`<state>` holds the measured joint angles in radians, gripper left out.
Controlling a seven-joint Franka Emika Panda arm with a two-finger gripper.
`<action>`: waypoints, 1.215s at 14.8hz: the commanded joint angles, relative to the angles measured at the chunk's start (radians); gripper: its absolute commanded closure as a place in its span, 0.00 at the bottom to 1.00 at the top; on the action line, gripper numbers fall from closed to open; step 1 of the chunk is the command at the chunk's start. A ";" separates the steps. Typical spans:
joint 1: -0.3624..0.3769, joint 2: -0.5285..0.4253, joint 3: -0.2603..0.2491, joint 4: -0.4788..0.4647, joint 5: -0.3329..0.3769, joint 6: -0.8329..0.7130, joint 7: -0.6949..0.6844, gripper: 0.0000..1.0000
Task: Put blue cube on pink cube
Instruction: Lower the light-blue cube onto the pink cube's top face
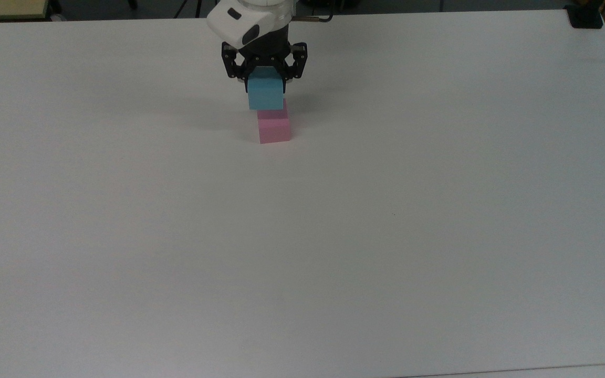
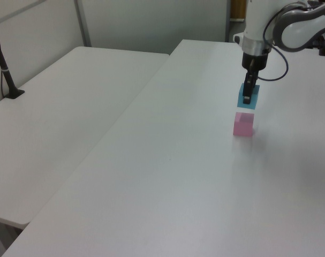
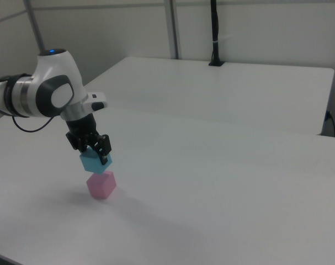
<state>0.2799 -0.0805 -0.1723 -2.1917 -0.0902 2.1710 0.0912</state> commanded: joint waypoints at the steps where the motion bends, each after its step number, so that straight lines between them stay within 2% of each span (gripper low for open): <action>1: 0.009 0.028 -0.010 -0.011 -0.034 0.056 -0.001 0.75; 15: 0.024 0.079 -0.010 -0.011 -0.020 0.055 -0.034 0.71; 18: 0.024 0.079 -0.009 -0.011 -0.016 0.055 -0.033 0.61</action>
<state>0.2891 0.0061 -0.1722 -2.1918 -0.1059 2.2068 0.0658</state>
